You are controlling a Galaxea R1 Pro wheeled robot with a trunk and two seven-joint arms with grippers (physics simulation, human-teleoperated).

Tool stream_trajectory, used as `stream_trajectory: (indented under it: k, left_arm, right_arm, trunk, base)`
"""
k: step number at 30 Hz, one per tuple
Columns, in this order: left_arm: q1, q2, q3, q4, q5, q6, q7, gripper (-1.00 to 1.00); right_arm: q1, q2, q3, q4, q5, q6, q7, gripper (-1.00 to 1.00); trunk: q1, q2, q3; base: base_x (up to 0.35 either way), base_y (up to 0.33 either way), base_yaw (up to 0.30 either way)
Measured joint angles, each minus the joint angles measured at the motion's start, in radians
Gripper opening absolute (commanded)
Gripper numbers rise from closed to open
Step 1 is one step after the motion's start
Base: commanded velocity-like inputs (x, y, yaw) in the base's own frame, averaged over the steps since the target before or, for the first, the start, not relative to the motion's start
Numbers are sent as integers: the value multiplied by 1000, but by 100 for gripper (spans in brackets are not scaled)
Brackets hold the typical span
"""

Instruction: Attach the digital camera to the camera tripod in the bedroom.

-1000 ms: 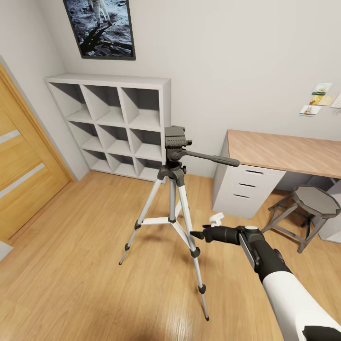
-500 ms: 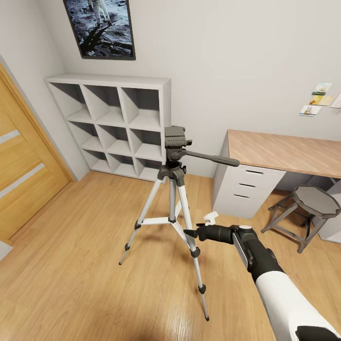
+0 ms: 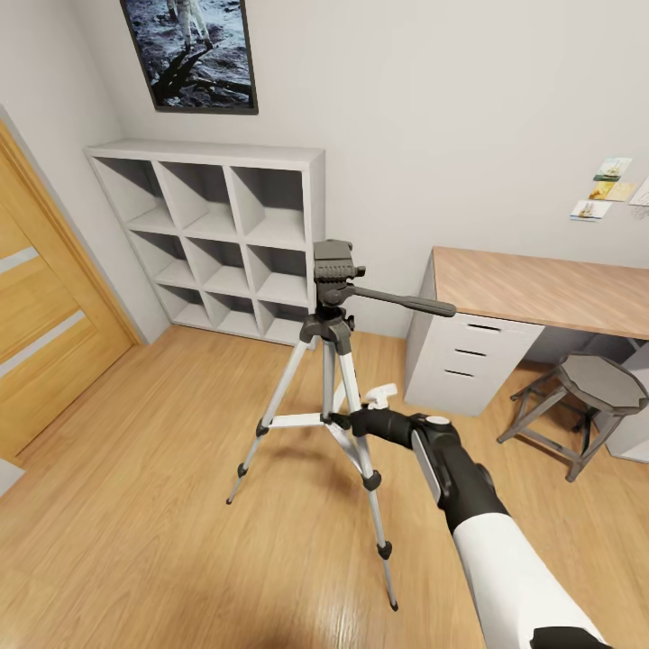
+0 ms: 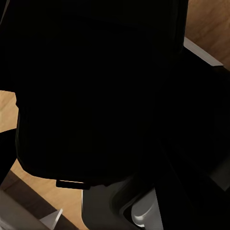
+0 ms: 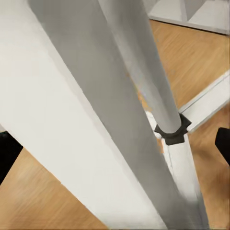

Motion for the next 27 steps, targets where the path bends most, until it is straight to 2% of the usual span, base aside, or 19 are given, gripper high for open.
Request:
stream_trajectory:
  k: [7,12,15,16,17,20,27]
  left_arm:
    - [0,0,0,0,0,0,0,-100]
    - [0,0,0,0,0,0,0,-100]
    - [0,0,0,0,0,0,0,-100]
    - [0,0,0,0,0,0,0,-100]
    - [0,0,0,0,0,0,0,-100]
    - [0,0,0,0,0,0,0,-100]
    - [0,0,0,0,0,0,0,-100]
  right_arm:
    - [-1,0,1,-80,3,9,-22,100]
    - [-9,2,2,-128,10,77,-67,100]
    - [-18,7,3,-138,9,117,-126,100]
    - [-21,10,3,-138,9,119,-130,100]
    - [-33,25,3,-138,9,125,-139,100]
    - [-48,37,3,-138,11,130,-159,100]
    - [-51,42,7,-123,7,130,-176,100]
  trunk:
    - [0,0,0]
    - [0,0,0]
    - [0,0,0]
    - [0,0,0]
    - [0,0,0]
    - [0,0,0]
    - [0,0,0]
  base:
    - [0,0,0]
    - [0,0,0]
    - [0,0,0]
    - [0,0,0]
    - [0,0,0]
    - [0,0,0]
    - [0,0,0]
